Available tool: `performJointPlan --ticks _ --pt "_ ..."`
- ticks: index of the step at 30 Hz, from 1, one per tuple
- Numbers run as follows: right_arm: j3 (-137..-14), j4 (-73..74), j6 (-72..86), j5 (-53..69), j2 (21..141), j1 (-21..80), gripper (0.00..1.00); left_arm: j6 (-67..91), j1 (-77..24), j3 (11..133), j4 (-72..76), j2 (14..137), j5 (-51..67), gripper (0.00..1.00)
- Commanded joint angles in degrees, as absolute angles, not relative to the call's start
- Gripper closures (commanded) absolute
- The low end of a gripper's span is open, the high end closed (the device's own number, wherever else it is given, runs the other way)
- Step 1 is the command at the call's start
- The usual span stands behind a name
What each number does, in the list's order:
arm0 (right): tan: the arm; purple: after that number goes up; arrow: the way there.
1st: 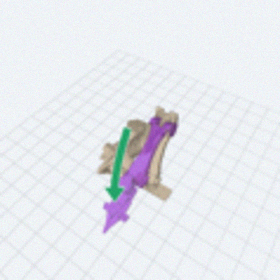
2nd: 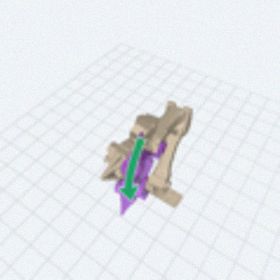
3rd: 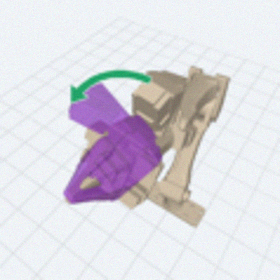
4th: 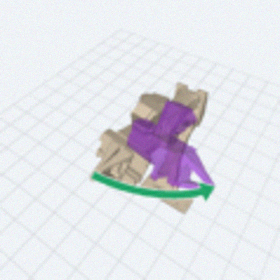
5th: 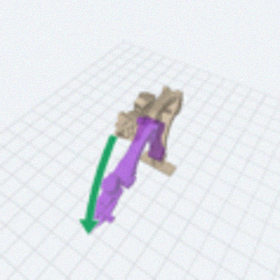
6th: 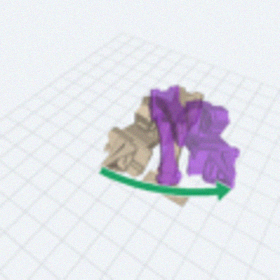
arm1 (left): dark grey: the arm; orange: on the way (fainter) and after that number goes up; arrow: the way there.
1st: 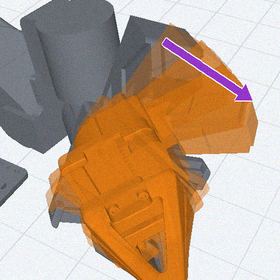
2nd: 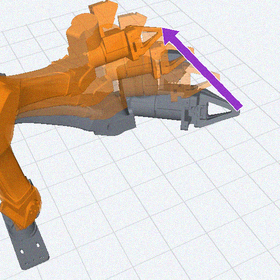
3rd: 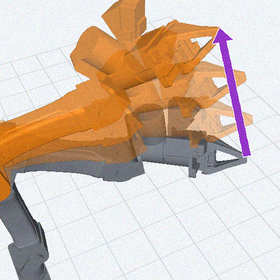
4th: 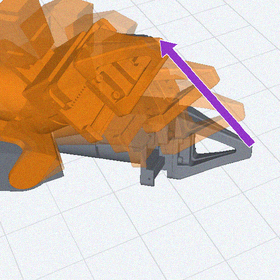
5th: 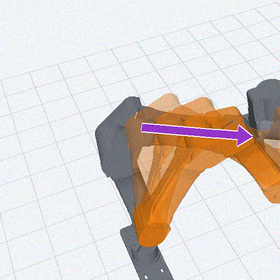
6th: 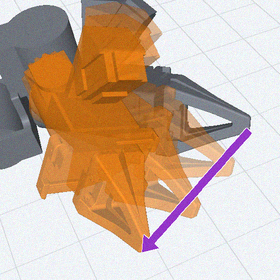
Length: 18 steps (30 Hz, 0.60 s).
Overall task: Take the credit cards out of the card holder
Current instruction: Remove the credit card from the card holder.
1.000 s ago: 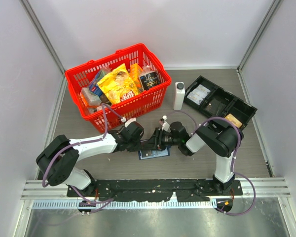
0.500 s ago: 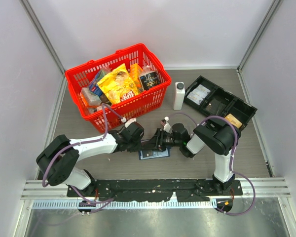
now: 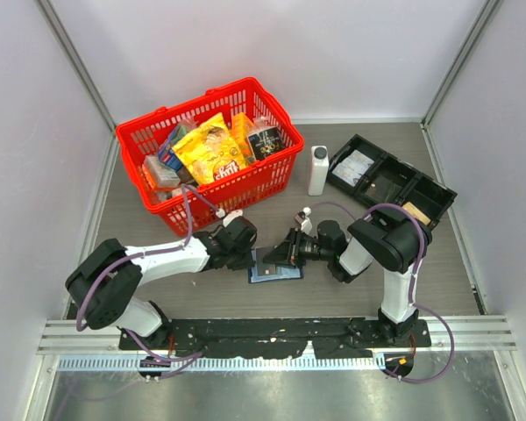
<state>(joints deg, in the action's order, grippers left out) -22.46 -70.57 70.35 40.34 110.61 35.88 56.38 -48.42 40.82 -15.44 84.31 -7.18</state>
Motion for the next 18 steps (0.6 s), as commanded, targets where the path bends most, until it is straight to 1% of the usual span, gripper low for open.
performJointPlan --ticks 1,3,7,10,14,18 --pt "-22.6 -75.1 69.0 41.8 109.5 35.6 0.8 56.2 -48.3 40.3 -15.4 83.2 -6.6 1.0" --pt "-22.6 -75.8 69.3 41.9 110.5 35.5 0.82 56.5 -48.3 39.6 -14.2 81.0 -6.6 0.98" --pt "-22.8 -77.2 69.6 41.9 112.3 35.6 0.87 56.9 -48.3 38.9 -12.9 76.8 -6.5 0.89" --pt "-22.9 -78.0 69.8 42.0 113.5 35.6 0.92 56.9 -48.3 38.9 -11.9 74.8 -5.8 0.86" --pt "-23.0 -78.0 69.6 41.9 114.0 35.6 0.92 56.7 -48.3 39.4 -10.4 73.8 -4.1 0.85" --pt "-23.1 -77.6 69.3 41.7 114.3 35.6 0.92 56.4 -48.3 40.2 -10.0 75.8 -3.8 0.87"
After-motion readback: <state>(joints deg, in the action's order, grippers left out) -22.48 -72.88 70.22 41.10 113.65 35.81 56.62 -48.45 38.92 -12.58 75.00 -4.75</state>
